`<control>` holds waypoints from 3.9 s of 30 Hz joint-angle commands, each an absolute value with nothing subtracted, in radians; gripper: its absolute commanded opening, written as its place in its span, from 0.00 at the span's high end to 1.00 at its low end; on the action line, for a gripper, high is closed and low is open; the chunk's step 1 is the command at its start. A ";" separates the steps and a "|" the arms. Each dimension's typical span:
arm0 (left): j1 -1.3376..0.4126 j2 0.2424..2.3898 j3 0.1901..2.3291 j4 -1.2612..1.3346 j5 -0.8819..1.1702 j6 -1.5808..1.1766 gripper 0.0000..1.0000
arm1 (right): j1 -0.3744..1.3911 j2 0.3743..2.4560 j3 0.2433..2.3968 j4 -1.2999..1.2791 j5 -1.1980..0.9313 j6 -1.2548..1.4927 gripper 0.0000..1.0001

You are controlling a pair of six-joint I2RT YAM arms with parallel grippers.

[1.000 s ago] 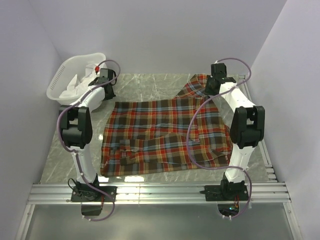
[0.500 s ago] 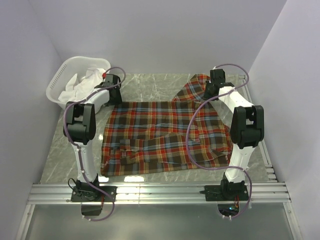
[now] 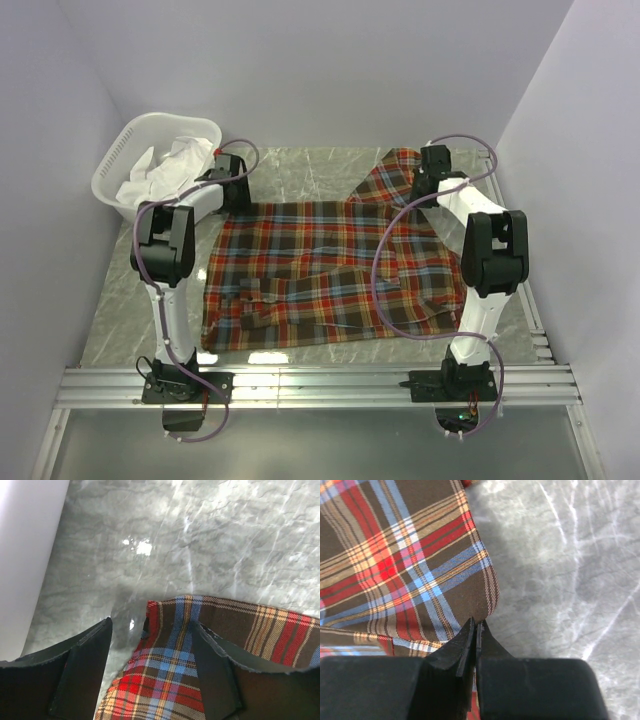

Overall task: Fold and stack the long sleeve shirts
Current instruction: Fold the shirt

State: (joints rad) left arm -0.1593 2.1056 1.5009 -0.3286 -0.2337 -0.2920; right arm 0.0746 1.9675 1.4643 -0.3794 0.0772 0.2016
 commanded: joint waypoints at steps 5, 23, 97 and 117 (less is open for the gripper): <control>-0.195 2.158 1.555 -0.298 -0.224 -0.244 0.31 | 0.046 1.956 1.448 -0.357 0.169 0.143 1.00; -0.198 2.290 1.732 -0.428 -0.184 -0.232 0.66 | 0.032 1.963 1.447 -0.359 0.169 0.132 1.00; -0.155 2.402 1.896 -0.537 0.003 -0.291 0.59 | 0.018 1.965 1.445 -0.360 0.161 0.107 1.00; -0.155 2.338 1.865 -0.520 -0.044 -0.244 0.99 | 0.018 1.965 1.473 -0.367 0.156 0.114 1.00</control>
State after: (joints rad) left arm -0.1463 2.3608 1.9083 -0.4259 -0.0238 -0.2722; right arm 0.0288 1.9854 1.4467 -0.3782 0.1379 0.1173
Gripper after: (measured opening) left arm 0.023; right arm 0.042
